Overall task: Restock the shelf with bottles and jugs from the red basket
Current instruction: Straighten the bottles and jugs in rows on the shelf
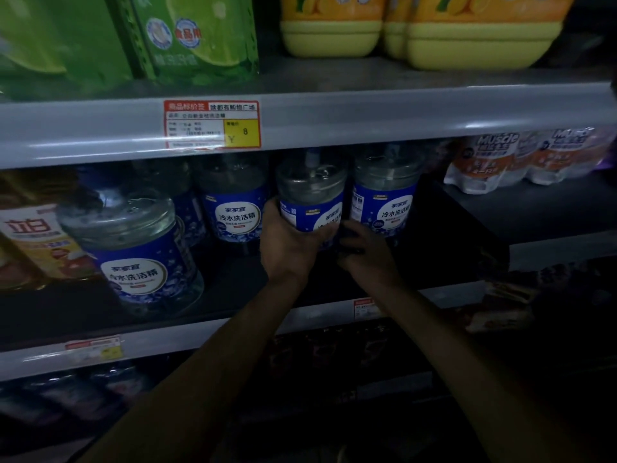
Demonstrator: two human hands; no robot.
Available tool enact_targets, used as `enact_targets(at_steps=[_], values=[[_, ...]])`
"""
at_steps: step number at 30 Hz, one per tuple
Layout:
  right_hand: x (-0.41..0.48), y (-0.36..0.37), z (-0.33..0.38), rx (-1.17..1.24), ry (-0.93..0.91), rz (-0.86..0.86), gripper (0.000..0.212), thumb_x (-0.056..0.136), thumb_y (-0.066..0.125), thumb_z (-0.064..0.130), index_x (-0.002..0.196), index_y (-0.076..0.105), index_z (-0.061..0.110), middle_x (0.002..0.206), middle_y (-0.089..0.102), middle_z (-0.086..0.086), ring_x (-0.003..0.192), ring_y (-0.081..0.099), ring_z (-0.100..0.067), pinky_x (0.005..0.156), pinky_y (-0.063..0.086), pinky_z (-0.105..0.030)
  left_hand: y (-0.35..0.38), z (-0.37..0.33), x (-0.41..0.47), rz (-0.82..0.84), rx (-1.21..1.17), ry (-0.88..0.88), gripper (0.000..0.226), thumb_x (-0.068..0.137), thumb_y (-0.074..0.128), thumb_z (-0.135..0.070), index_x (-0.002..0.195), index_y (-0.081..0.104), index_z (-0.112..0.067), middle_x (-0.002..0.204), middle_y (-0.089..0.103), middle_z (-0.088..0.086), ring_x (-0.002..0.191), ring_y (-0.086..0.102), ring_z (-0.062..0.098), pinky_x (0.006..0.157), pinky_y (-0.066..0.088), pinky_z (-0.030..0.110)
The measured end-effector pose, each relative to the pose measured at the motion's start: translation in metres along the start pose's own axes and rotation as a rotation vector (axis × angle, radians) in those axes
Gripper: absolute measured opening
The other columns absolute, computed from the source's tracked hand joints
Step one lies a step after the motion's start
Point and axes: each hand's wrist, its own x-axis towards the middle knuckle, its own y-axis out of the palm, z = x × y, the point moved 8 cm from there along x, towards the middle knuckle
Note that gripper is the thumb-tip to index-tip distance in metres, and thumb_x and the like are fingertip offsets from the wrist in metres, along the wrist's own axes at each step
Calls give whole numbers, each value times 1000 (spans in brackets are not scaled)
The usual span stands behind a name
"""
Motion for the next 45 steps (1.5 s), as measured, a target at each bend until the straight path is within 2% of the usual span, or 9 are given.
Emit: enact_targets(at_steps=[4,8,13,19,25,31,34,37,45], values=[[-7,2,4,19,-2,54,57,78,78,-3,123,55,24,110,65,5,105,65,-14,76,54,-26,-18,3,-15,33,-33,11,92,57,103,-26,134,53,-19,129,69,-3,112,67,10,90,61,29],[-14,12,9,-16,-112,164,95,67,89,-3,137,40,40,124,60,18,112,58,6,84,56,-21,-34,1,-34,106,-65,46,98,57,102,-28,141,52,-19,129,70,-7,111,69,0,87,63,26],[-31,4,22,42,-221,197,113,57,99,11,146,31,25,139,58,11,126,58,-3,99,54,-26,-39,-11,-56,224,-81,127,91,59,101,-26,135,51,-36,131,68,-14,118,67,0,95,60,27],[-55,-35,20,-128,-251,-46,91,57,99,27,128,42,29,107,46,38,92,46,35,77,36,7,-13,-30,-74,344,-14,223,100,55,99,-42,141,48,-31,136,64,-16,124,60,-4,101,53,20],[-60,-82,4,-80,-224,-142,106,51,95,35,139,38,35,113,46,43,95,47,35,80,40,4,33,-44,-81,434,-52,264,96,62,101,-26,143,48,-29,128,63,-22,112,56,-22,89,47,4],[-53,-121,3,-37,-211,-151,130,37,97,51,151,38,26,119,54,45,109,52,26,88,45,-4,75,-45,-79,416,-60,278,92,56,104,-28,135,59,-14,126,58,-4,112,55,-9,96,51,15],[-50,-129,5,-21,-206,-136,121,44,96,34,147,33,33,120,45,41,97,46,37,80,42,4,92,-46,-75,460,-63,239,97,52,105,-31,137,60,-17,121,55,-12,119,58,5,101,55,26],[-47,-136,-1,2,-177,-136,109,51,96,22,146,43,25,124,56,29,100,56,26,80,51,-4,100,-43,-72,459,-117,171,96,57,103,-25,142,58,-19,130,60,-12,123,61,7,100,58,29],[-43,-132,-1,9,-193,-146,87,71,84,-10,146,45,10,125,61,12,101,63,16,78,54,-10,98,-36,-71,433,-226,80,88,65,97,-4,138,48,-15,122,60,-19,101,60,-22,80,55,10]])
